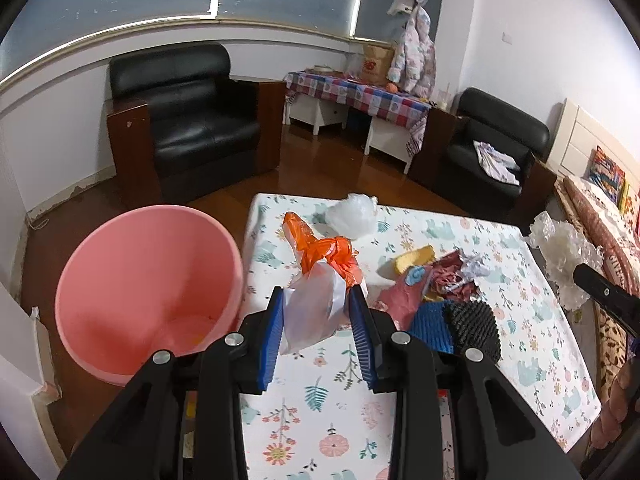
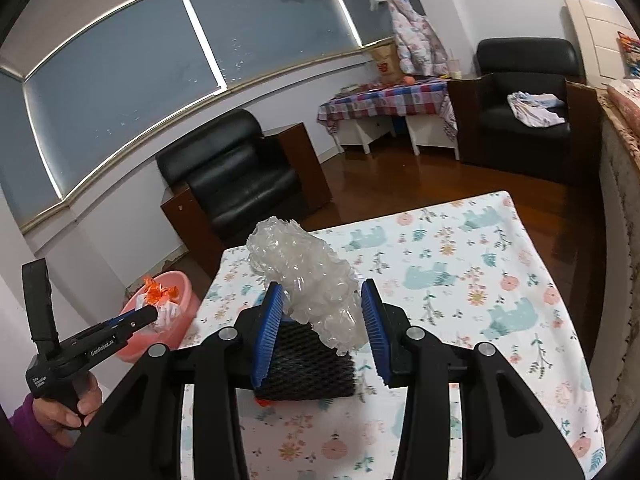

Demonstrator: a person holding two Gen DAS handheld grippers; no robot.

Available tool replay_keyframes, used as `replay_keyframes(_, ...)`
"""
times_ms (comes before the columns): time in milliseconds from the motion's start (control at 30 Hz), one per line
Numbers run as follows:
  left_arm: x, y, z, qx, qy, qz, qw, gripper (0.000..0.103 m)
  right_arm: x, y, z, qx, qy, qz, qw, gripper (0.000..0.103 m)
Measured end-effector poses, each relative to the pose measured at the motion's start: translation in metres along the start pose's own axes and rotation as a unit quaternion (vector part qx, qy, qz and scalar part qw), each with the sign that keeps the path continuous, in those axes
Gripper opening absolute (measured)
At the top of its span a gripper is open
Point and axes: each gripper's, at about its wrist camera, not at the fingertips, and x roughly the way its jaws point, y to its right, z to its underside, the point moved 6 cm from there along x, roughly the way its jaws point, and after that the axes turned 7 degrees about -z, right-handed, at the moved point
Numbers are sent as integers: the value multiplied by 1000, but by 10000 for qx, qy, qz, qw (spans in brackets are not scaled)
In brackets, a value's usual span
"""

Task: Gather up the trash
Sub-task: 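Carry the white bag and bubble wrap over the pink bucket with both grippers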

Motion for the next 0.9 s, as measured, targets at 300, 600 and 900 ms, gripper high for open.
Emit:
replay_keyframes(300,-8,-31,-4,-254,132,-95,9995,32,18,-39,-5,-308,-152,-280,9990,42)
replay_keyframes(600,-13,-63,-3,-471,203,-159,9986,32,37,-92,-12,-782,-289,-583,9948,42)
replay_keyframes(900,-16,-98,-1,-713,283,-229,9968,32,62,-138,-15,-1021,-529,-895,9893,42)
